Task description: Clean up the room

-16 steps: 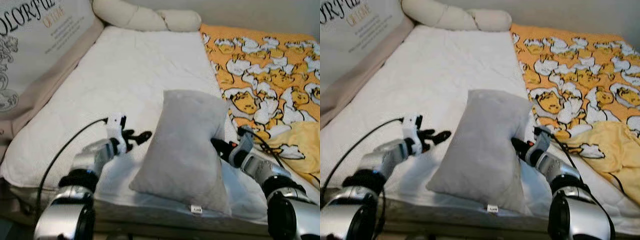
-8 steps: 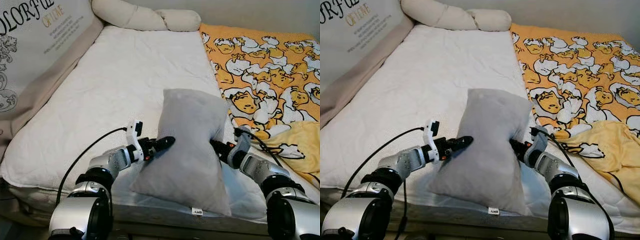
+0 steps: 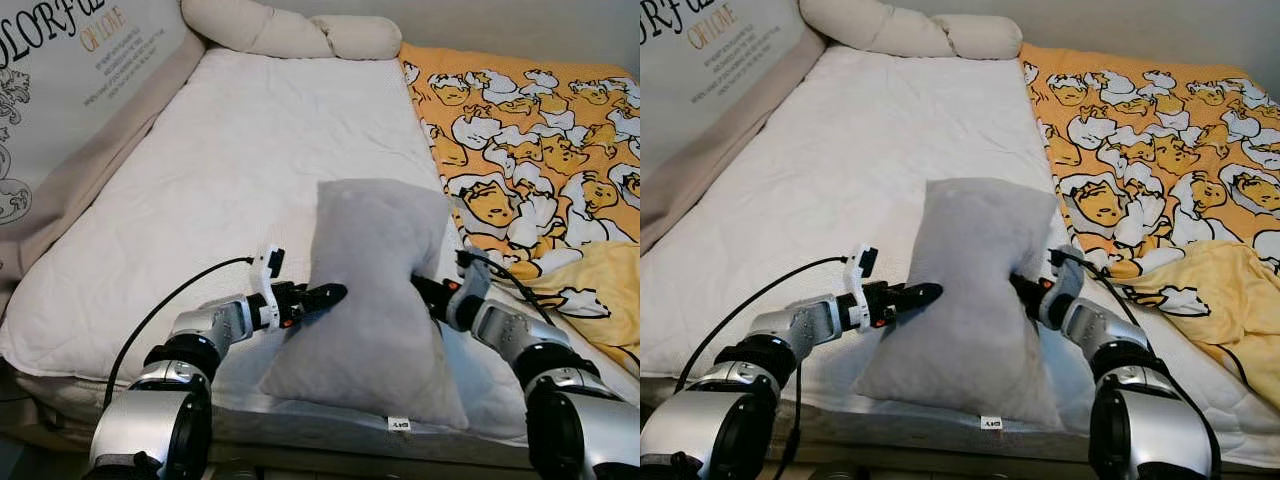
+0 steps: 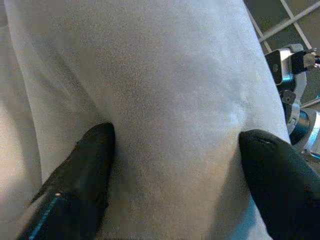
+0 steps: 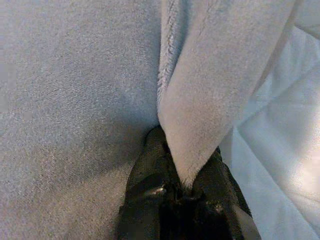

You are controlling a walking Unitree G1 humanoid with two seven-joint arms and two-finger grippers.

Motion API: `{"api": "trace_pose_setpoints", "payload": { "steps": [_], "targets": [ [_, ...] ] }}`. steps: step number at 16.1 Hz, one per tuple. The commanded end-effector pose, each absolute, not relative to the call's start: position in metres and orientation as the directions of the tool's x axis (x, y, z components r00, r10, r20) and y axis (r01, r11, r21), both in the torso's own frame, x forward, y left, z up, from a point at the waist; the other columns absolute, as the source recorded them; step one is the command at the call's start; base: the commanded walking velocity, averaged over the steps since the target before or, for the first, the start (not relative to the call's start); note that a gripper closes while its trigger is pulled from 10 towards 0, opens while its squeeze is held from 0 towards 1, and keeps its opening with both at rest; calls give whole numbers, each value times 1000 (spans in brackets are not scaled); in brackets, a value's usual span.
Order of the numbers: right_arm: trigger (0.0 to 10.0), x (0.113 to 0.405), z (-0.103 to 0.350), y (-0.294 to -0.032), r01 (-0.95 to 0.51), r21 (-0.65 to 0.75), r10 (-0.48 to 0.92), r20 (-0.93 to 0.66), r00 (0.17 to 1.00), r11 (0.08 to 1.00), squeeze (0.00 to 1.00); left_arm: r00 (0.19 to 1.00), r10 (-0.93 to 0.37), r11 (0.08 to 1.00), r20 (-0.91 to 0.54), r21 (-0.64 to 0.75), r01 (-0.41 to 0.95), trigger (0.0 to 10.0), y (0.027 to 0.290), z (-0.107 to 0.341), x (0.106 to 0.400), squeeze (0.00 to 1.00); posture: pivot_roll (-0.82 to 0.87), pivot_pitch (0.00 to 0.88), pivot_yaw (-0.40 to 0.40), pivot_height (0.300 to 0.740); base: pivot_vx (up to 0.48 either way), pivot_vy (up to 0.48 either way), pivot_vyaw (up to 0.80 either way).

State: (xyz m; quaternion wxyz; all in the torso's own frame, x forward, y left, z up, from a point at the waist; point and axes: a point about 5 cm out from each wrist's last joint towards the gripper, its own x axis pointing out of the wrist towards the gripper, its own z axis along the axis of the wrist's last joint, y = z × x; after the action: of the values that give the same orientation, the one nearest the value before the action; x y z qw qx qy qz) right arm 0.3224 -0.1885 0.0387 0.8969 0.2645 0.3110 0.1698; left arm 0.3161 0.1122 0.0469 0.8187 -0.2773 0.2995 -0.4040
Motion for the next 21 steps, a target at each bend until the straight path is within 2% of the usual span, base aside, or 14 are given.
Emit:
{"api": "trace_pose_setpoints", "payload": {
  "steps": [1,8,15,18,21],
  "targets": [
    [0,327,44,-178,-183,585,504,-451,736,790,0,477,-841,498,-253,-705,504,0,104,50,318,0,-17,0,-58,740,0,0,0],
    [0,332,49,-159,-228,606,547,-414,728,762,0,492,-851,457,-185,-722,520,0,104,58,322,0,-1,0,-65,740,0,0,0],
    [0,350,74,-138,-258,661,571,-312,759,704,0,459,-888,372,-36,-642,670,0,91,100,341,0,6,0,-44,740,0,0,0],
    [0,358,91,-131,-280,691,563,-221,796,667,0,484,-875,417,-18,-536,734,0,87,115,343,0,-6,0,-23,740,0,0,0],
    [0,352,97,-123,-346,687,579,-133,804,639,0,520,-854,456,1,-478,750,0,91,126,335,0,-10,0,-10,740,0,0,0]
  ]
}}
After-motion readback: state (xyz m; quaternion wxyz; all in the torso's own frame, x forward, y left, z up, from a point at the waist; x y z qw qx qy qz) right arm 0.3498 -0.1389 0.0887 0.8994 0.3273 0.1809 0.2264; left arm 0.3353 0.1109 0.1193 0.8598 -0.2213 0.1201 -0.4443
